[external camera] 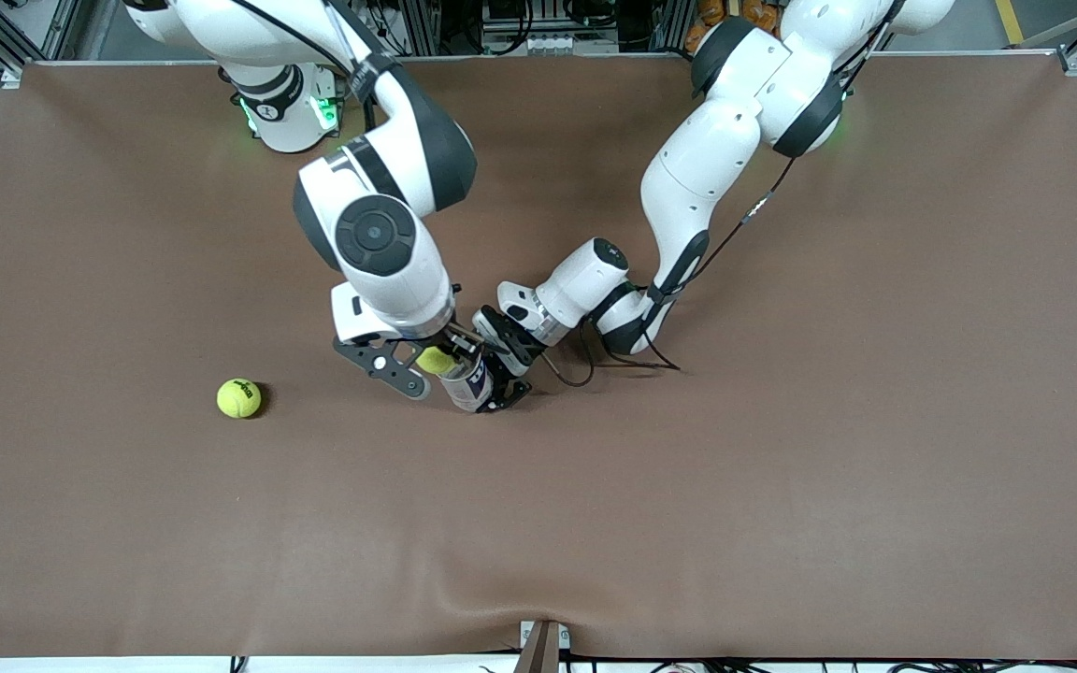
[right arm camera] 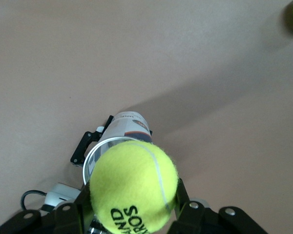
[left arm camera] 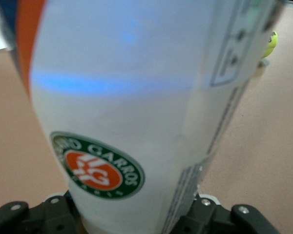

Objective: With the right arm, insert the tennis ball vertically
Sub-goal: 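Lower the ball into the can and open the right gripper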

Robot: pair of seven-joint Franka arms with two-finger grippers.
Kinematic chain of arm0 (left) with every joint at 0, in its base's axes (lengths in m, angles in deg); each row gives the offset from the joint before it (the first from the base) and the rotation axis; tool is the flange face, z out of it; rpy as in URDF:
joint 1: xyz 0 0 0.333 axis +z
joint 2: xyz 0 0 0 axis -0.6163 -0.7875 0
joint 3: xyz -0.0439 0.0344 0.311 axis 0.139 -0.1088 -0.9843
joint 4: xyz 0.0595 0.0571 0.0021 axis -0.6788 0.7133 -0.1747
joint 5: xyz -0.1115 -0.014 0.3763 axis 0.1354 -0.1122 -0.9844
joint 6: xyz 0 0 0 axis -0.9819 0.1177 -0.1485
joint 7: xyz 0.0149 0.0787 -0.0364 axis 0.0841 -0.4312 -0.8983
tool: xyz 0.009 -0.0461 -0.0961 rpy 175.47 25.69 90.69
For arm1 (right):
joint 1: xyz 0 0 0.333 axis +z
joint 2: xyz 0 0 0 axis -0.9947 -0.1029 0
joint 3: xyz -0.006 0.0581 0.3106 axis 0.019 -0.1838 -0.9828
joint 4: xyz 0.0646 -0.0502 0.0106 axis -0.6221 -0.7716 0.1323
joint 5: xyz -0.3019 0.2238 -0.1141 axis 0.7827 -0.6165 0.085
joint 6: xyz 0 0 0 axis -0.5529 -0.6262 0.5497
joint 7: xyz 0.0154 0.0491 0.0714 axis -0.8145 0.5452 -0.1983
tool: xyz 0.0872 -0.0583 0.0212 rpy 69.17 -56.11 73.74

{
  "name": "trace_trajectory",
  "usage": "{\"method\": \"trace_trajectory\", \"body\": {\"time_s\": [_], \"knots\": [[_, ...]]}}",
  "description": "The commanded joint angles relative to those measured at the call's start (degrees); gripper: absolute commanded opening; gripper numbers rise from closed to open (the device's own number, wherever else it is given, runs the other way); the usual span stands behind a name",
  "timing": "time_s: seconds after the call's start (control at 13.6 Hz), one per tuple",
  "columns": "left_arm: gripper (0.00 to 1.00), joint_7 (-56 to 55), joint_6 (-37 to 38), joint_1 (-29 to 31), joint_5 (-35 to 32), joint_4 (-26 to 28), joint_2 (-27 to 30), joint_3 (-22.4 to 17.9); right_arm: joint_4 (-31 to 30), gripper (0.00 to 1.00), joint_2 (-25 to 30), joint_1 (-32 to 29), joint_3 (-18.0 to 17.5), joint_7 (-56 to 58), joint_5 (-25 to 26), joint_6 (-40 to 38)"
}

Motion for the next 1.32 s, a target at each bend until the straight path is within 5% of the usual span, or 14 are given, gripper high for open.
{"method": "trace_trajectory", "body": {"time_s": [0.0,0.22,0.29,0.37,1.25], "knots": [[0.78,0.02,-0.41,0.3,1.15,-0.14,-1.55,-0.53,0.65,0.0,-0.73,0.98,0.44,-1.23,-0.89,-0.13],[0.78,0.02,-0.41,0.38,1.23,-0.23,-1.47,-0.53,0.65,0.0,-1.26,0.98,0.44,-1.23,-1.33,0.04],[0.78,0.02,-0.41,0.39,1.15,-0.23,-1.47,-0.53,0.65,0.17,-1.17,0.81,0.44,-1.15,-1.42,0.04],[0.78,0.02,-0.41,0.3,1.15,-0.23,-1.47,-0.53,0.65,0.57,-1.17,0.81,0.44,-1.06,-1.34,0.04],[0.79,-0.07,-0.41,0.39,1.23,-0.23,-1.47,-0.53,1.09,0.67,-1.0,0.28,0.44,-0.53,-1.25,-0.4]]}}
